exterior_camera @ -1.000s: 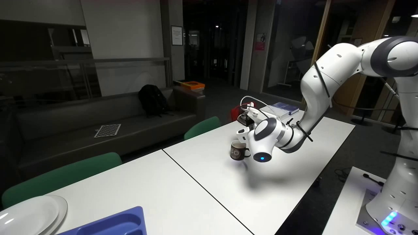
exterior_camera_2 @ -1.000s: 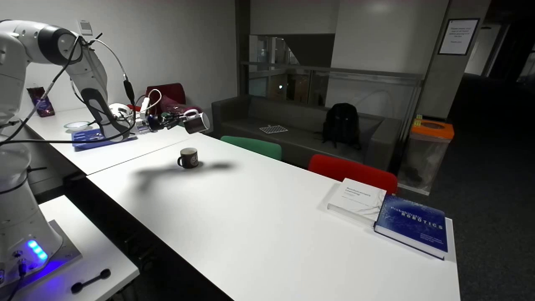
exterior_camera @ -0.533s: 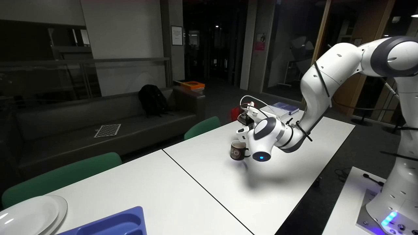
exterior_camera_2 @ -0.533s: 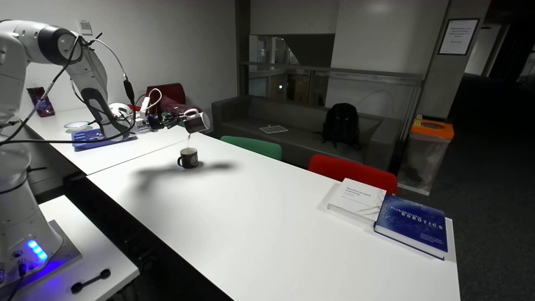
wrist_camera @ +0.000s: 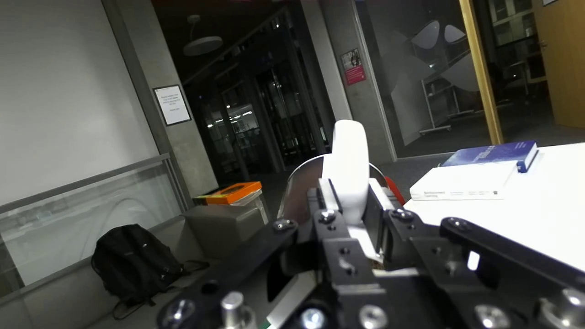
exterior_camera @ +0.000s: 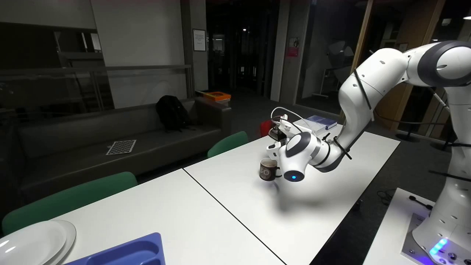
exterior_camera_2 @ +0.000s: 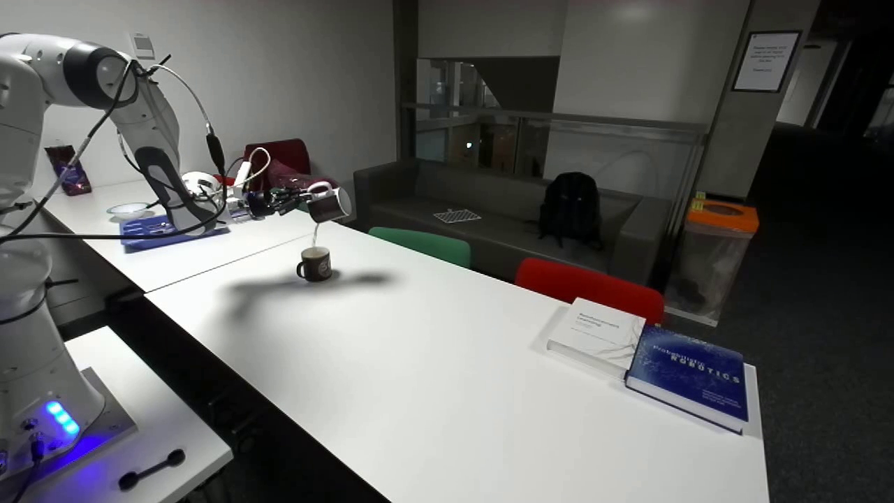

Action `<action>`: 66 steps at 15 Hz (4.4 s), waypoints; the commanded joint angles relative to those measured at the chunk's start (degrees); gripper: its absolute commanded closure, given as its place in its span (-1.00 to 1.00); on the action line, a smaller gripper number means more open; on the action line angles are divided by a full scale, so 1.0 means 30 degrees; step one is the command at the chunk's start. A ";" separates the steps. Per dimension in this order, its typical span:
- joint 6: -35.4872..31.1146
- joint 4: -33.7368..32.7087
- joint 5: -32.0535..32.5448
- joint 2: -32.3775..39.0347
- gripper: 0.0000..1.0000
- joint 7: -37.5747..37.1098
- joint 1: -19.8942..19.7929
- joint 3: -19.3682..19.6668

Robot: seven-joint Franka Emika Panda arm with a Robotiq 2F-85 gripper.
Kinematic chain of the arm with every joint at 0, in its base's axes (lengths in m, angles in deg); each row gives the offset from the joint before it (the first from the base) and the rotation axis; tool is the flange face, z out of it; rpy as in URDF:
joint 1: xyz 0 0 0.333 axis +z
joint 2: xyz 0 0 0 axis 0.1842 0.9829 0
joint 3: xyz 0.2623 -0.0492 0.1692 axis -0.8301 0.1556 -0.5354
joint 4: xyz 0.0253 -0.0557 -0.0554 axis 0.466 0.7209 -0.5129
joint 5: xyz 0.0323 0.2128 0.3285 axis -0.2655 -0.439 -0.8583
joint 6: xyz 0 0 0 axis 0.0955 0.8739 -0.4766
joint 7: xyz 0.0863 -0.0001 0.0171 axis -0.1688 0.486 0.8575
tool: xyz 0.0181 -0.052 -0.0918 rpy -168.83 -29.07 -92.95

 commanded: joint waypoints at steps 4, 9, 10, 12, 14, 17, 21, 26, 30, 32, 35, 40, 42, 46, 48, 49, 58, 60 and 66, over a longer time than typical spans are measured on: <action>0.0514 -0.0611 -0.0829 -0.0318 0.90 0.0207 0.0010 -0.0149; 0.0020 -0.1003 -0.1625 -0.0484 0.90 -0.0409 -0.0139 -0.0286; -0.0103 -0.1087 -0.1790 -0.0511 0.90 -0.0578 -0.0172 -0.0305; -0.0231 -0.1246 -0.2072 -0.0532 0.90 -0.0883 -0.0191 -0.0324; -0.0359 -0.1370 -0.2264 -0.0556 0.90 -0.1206 -0.0202 -0.0340; -0.0988 -0.1519 -0.2619 -0.0667 0.90 -0.1790 -0.0315 -0.0384; -0.2135 -0.1654 -0.3031 -0.0862 0.90 -0.2515 -0.0481 -0.0380; -0.3722 -0.1802 -0.3682 -0.1197 0.90 -0.3707 -0.0841 -0.0371; -0.5646 -0.1581 -0.4072 -0.1757 0.90 -0.5339 -0.1334 -0.0295; -0.6715 -0.1491 -0.4110 -0.2063 0.90 -0.5971 -0.1631 -0.0207; -0.8221 -0.1371 -0.4131 -0.2477 0.90 -0.6950 -0.2091 -0.0081; -1.1359 -0.0873 -0.3903 -0.3296 0.90 -0.9419 -0.3055 0.0264; -1.2672 -0.0771 -0.3764 -0.3525 0.90 -1.0437 -0.3438 0.0489; -1.4894 -0.0517 -0.3499 -0.3959 0.90 -1.2064 -0.4025 0.1039; -1.5885 -0.0456 -0.3358 -0.4086 0.90 -1.2755 -0.4309 0.1328; -1.6313 -0.0446 -0.3288 -0.4119 0.90 -1.3116 -0.4413 0.1488; -2.0649 0.0356 -0.1188 -0.4692 0.90 -1.8622 -0.5999 0.2651; -2.1641 0.0533 -0.0462 -0.4746 0.90 -2.0029 -0.6408 0.2826; -2.5238 0.0784 0.1422 -0.4851 0.90 -2.2705 -0.7569 0.3310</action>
